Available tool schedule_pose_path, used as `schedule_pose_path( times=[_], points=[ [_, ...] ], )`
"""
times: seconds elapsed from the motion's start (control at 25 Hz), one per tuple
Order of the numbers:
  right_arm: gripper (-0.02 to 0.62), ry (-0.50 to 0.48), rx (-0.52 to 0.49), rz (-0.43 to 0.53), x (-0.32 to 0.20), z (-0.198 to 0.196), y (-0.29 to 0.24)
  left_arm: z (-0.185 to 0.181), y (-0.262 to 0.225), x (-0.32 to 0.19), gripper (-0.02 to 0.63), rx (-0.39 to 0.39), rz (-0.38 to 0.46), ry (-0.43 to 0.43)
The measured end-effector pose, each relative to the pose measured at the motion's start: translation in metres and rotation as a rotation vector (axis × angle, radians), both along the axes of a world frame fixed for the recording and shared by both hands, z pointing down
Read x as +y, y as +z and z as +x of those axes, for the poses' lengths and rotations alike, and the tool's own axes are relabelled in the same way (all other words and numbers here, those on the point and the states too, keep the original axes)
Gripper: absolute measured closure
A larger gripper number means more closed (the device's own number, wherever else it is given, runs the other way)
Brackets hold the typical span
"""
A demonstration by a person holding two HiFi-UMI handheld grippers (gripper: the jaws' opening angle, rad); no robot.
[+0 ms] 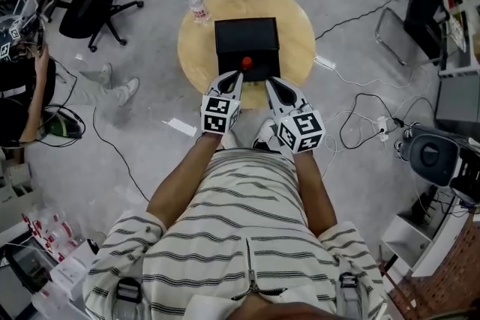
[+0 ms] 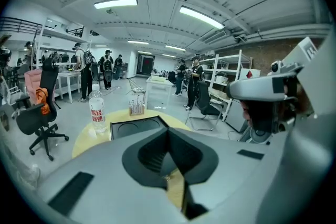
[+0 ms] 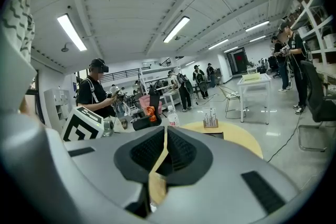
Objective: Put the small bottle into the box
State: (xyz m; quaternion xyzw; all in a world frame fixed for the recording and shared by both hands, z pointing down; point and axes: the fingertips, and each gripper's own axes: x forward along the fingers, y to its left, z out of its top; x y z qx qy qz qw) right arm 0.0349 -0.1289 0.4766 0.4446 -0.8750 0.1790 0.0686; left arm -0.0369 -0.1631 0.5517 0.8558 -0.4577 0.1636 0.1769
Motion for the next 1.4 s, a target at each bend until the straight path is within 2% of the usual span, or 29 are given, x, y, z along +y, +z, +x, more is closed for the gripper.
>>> schedule_pose_path(
  times=[0.64, 1.4],
  points=[
    [0.566, -0.019, 0.001, 0.02, -0.003, -0.008, -0.007, -0.003, -0.048, 0.015, 0.584, 0.031, 0.144, 0.038],
    [0.566, -0.029, 0.011, 0.044, -0.007, -0.018, -0.014, -0.012, -0.065, 0.013, 0.584, 0.05, 0.188, 0.029]
  ],
)
